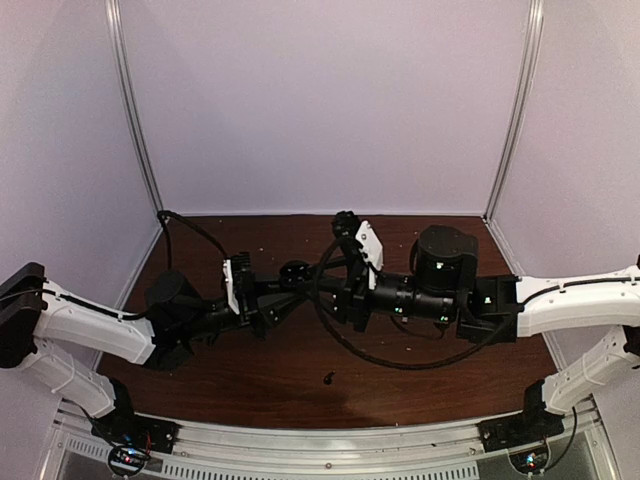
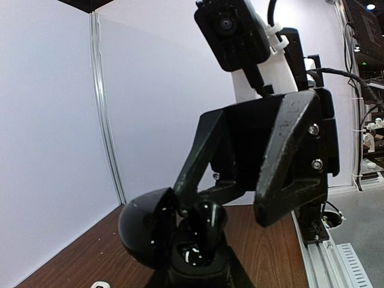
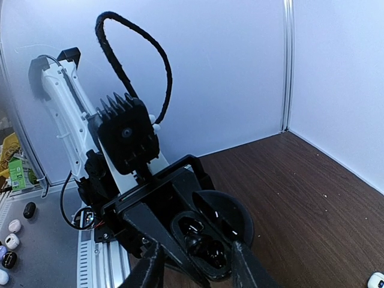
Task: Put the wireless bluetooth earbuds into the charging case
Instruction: Insert the left earbud into the left side groove of the charging case.
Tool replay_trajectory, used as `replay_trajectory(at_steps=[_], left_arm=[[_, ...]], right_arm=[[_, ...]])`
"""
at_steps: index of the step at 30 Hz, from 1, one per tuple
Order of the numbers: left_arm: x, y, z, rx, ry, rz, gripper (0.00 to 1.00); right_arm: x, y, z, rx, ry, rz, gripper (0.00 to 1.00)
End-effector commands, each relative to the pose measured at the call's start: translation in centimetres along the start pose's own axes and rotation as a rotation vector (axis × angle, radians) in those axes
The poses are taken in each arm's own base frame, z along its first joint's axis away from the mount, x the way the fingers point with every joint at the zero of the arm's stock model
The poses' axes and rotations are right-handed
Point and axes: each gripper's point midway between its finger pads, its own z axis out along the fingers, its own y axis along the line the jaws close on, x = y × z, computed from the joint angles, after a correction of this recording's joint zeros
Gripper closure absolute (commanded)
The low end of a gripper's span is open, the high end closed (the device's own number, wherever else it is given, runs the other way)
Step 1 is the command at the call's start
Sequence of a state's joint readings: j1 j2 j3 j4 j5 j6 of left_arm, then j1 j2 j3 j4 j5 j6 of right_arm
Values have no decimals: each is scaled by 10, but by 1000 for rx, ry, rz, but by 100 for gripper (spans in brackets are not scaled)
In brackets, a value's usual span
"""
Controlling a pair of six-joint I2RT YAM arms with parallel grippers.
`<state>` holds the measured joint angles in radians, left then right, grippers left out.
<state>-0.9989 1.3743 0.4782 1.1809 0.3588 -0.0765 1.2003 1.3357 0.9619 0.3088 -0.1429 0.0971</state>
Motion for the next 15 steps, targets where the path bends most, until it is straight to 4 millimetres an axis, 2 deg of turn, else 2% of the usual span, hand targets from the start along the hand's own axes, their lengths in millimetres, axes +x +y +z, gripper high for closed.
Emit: replay_trajectory(at_steps=[1, 8, 12, 15], left_arm=[[-27, -2, -4, 0, -97, 18, 92], [-24, -1, -2, 3, -95, -21, 92], [-24, -1, -2, -2, -97, -23, 92], [-24, 0, -1, -3, -97, -22, 92]], right_arm=[[-2, -4, -8, 34, 10, -7, 59], [-19, -1, -22, 25, -24, 9, 58], [-24, 0, -26, 22, -27, 17, 69], [-17, 0, -21, 22, 10, 14, 78]])
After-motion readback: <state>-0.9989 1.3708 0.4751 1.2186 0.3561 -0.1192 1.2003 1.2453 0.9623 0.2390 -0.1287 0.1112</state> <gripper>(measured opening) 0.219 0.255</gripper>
